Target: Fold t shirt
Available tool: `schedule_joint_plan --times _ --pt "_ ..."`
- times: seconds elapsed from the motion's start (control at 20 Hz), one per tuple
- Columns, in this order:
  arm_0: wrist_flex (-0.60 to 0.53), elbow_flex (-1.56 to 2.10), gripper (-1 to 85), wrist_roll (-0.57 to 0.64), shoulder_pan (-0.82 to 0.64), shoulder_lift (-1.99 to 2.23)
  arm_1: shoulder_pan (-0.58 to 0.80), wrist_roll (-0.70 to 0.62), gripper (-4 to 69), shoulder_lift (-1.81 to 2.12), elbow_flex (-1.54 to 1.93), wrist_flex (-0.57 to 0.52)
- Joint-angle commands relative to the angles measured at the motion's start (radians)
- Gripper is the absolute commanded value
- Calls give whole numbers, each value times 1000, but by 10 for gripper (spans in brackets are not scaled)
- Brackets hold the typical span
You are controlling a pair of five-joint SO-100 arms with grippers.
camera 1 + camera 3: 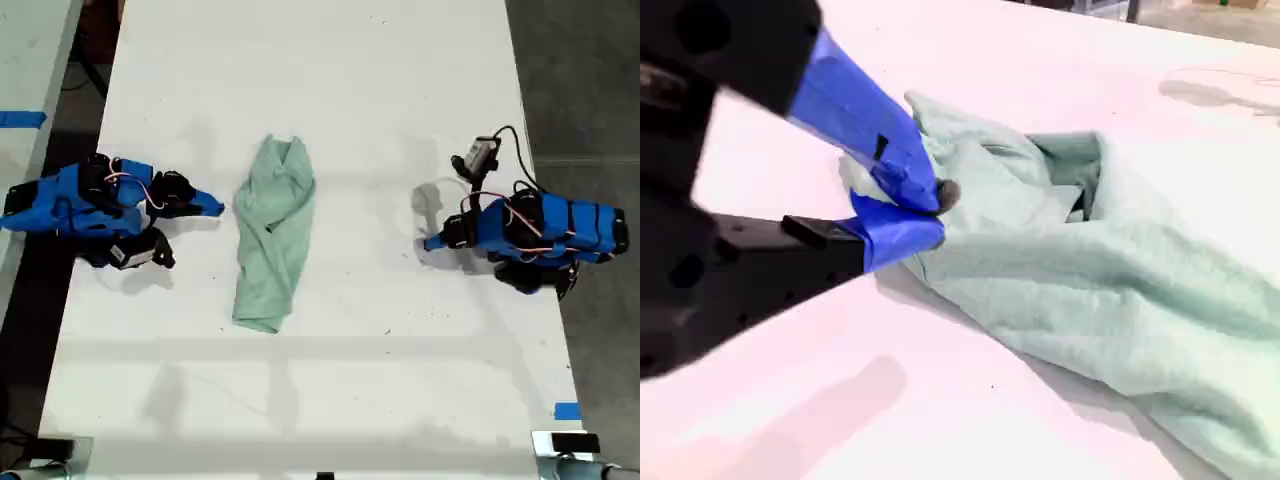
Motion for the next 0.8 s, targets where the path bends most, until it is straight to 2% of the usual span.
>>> schedule_joint_plan --times 0.0,0.15,0.3,0.35,0.4,0.5,0.6,0.7,0.75 --pt "2 41 -2 23 28 -2 -51 63 50 8 40 0" --pt "2 41 11 26 37 -2 -14 38 46 8 40 0" --pt "0 41 111 60 75 0 25 5 22 8 40 0" --pt "-3 41 82 67 98 3 29 2 22 8 40 0" --pt "-9 41 7 48 117 5 12 15 22 8 40 -2" --pt "-66 40 -3 9 144 8 21 11 22 8 21 -21" --pt "-83 -15 -3 0 152 -34 -12 57 69 -29 -81 -40" --pt "-87 -212 -3 -9 169 -337 -32 74 133 -313 -270 -127" --pt "-72 -373 50 -23 198 -572 -46 78 184 -537 -414 -149"
